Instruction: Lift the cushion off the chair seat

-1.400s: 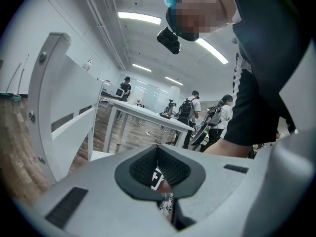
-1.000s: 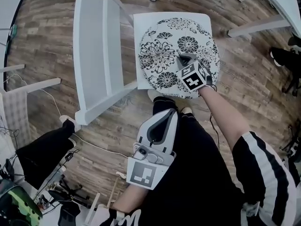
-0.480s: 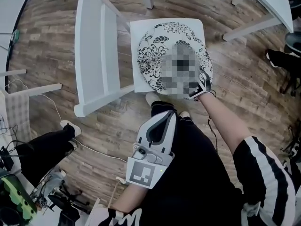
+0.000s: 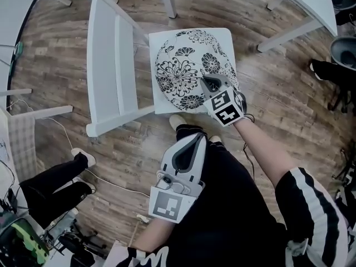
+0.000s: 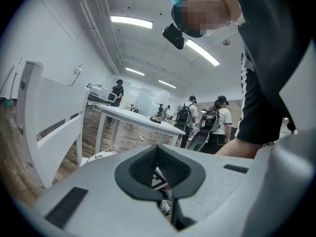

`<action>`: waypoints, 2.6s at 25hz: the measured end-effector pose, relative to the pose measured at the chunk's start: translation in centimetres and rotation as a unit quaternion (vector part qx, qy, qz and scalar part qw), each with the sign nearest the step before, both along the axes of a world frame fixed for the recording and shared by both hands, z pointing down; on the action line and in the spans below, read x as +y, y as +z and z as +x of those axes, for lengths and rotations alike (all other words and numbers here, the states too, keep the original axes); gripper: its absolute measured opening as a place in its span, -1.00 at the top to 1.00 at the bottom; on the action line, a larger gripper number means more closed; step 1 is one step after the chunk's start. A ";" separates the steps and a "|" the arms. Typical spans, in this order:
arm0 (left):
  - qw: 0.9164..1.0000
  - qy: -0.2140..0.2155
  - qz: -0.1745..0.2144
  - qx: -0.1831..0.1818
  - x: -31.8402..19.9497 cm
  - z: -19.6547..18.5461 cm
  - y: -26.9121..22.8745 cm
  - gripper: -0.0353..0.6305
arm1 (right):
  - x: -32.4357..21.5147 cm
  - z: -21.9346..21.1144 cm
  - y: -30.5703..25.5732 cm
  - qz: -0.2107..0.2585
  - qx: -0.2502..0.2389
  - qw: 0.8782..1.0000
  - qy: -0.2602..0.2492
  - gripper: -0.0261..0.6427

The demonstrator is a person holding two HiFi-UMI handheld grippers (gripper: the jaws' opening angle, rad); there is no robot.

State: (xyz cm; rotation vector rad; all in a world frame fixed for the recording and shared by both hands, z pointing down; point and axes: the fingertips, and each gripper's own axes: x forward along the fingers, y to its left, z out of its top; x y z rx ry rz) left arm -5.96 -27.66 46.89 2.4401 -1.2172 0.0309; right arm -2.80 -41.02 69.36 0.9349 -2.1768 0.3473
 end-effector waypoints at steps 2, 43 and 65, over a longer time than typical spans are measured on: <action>1.000 0.001 0.000 0.001 -0.1 0.0 -0.2 0.88 | 0.1 0.0 -0.7 0.002 -0.005 1.000 0.001 0.83; 0.996 0.003 0.081 -0.024 -0.7 1.9 -9.1 0.88 | -0.2 2.4 -17.9 0.095 -0.081 0.992 0.019 0.83; 0.986 -0.015 0.157 -0.046 0.5 2.3 -15.2 0.88 | 2.5 3.6 -28.2 0.167 -0.134 0.977 0.028 0.83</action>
